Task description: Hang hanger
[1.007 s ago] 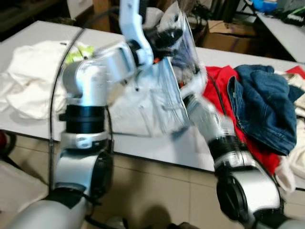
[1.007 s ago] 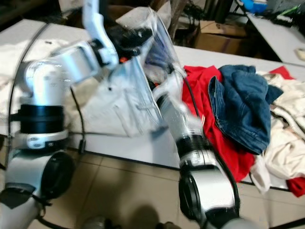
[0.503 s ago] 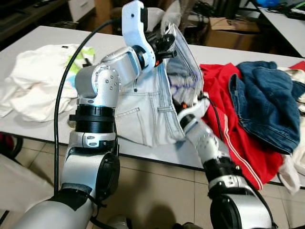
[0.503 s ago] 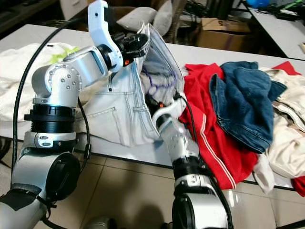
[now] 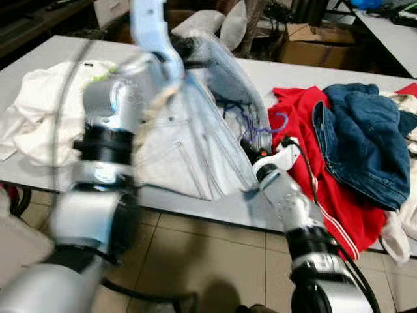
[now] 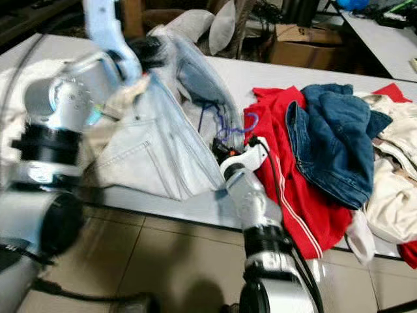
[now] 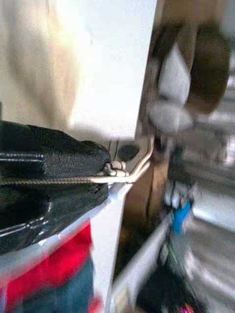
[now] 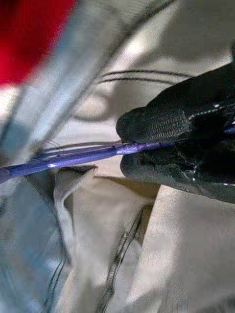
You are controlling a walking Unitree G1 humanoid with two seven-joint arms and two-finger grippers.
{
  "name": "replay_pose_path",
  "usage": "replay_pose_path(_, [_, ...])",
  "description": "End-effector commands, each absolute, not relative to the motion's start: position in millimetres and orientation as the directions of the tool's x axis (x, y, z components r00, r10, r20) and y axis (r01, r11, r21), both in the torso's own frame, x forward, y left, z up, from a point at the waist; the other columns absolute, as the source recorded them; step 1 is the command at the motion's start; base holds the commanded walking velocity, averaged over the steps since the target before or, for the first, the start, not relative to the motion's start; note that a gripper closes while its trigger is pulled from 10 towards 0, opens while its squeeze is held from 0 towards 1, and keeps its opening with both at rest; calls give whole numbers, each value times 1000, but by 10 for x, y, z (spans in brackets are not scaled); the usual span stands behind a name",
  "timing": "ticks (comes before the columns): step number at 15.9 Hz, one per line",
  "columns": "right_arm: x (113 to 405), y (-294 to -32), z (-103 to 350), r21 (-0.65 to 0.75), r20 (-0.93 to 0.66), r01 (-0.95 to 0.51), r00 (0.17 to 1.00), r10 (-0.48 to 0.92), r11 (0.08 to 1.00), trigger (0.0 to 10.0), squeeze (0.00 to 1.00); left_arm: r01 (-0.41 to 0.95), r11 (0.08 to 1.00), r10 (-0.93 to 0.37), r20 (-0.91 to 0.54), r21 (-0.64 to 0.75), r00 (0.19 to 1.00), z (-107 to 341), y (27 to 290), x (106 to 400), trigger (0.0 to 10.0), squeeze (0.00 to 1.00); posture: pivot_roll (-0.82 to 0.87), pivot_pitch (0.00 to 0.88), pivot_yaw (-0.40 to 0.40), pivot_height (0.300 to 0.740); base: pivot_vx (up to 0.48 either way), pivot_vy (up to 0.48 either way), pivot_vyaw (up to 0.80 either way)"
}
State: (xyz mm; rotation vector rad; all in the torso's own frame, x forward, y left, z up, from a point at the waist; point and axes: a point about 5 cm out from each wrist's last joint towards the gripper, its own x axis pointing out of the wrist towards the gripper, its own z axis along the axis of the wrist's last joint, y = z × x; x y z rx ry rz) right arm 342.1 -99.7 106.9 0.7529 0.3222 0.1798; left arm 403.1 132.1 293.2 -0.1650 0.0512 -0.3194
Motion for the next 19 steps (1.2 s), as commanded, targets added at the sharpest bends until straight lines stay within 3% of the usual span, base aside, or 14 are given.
replay_pose_path(1, [3368, -1053, 998, 674, -279, -6, 924, 262, 739, 10000, 0, 286, 952, -281, 58, -106, 958, 3128, 1388, 4046, 0, 0, 28, 0, -1, 740, 0, 0, 0])
replay_pose_path(4, [3322, -1139, 1083, 687, -278, 27, 933, 228, 726, 10000, 0, 232, 972, -232, 9, -29, 973, 2956, 1528, 4115, 0, 0, 4, 0, 13, 740, 0, 0, 0])
replay_pose_path(7, [3211, -1219, 1666, 745, -176, -51, 947, 270, 665, 10000, 0, 182, 975, -159, -172, 129, 972, 2269, 1702, 4167, 0, 0, -9, 0, 8, 740, 0, 0, 0])
replay_pose_path(11, [3152, -1353, 2120, 736, -86, -119, 960, 266, 667, 10000, 0, 184, 958, -113, -304, 218, 946, 1715, 1783, 4058, 0, 0, -44, 0, 20, 740, 0, 0, 0])
replay_pose_path(15, [3093, -1408, 2653, 713, 34, -238, 951, 307, 659, 10000, 0, 302, 926, -184, -428, 226, 885, 1152, 1677, 3848, 0, 0, -81, 0, 27, 740, 0, 0, 0])
replay_pose_path(19, [3155, -1437, 2886, 650, 53, -294, 938, 344, 701, 10000, 0, 442, 892, -348, -479, 94, 805, 725, 1485, 3584, 0, 0, -108, 0, 25, 740, 0, 0, 0])
